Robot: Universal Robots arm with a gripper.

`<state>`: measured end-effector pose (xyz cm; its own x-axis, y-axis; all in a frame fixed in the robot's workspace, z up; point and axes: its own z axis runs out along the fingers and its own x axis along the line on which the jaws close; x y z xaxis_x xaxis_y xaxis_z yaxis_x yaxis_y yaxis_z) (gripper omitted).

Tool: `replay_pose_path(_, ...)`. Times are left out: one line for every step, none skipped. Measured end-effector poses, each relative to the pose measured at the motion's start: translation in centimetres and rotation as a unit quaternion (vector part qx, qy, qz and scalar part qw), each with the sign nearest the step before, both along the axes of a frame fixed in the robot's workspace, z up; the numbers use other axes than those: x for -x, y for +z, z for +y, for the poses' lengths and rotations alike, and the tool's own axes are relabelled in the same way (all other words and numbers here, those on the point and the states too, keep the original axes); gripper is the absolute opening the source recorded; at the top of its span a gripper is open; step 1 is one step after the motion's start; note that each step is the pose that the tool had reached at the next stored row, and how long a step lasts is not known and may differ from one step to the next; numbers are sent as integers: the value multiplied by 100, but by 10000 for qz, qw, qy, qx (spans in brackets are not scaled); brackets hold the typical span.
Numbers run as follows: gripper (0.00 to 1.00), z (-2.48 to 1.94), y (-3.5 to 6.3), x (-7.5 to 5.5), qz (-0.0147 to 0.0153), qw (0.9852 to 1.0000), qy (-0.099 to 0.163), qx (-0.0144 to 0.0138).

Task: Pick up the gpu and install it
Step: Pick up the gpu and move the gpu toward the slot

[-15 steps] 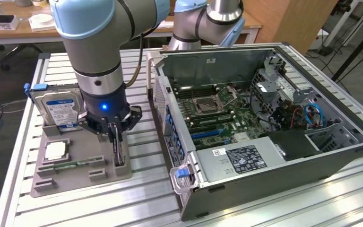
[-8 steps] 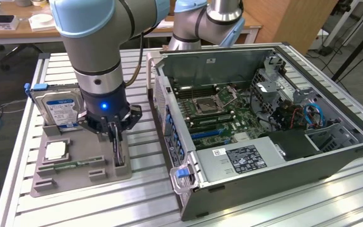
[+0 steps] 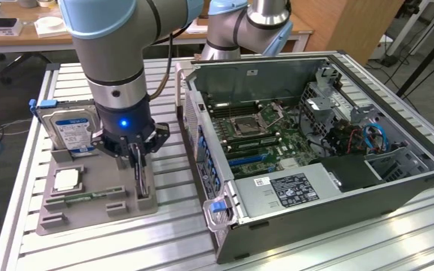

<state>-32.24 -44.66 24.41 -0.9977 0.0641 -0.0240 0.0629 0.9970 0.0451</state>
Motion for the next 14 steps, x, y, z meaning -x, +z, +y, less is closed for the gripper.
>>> replay_pose_path(26,0,8,0,0,10000,0,0)
replay_pose_path(26,0,15,0,0,10000,0,0)
replay_pose_path(26,0,19,0,-1,10000,0,0)
replay_pose_path(26,0,22,0,-1,10000,0,-1)
replay_pose_path(26,0,24,0,-1,10000,0,-1)
replay_pose_path(26,0,24,0,-1,10000,0,-1)
replay_pose_path(26,0,24,0,-1,10000,0,-1)
replay_pose_path(26,0,25,0,0,10000,0,0)
replay_pose_path(26,0,25,0,0,10000,0,0)
replay_pose_path(26,0,25,0,0,10000,0,0)
replay_pose_path(26,0,25,0,0,10000,0,0)
replay_pose_path(26,0,25,0,0,10000,0,0)
replay_pose_path(26,0,25,0,0,10000,0,0)
replay_pose_path(26,0,25,0,0,10000,0,0)
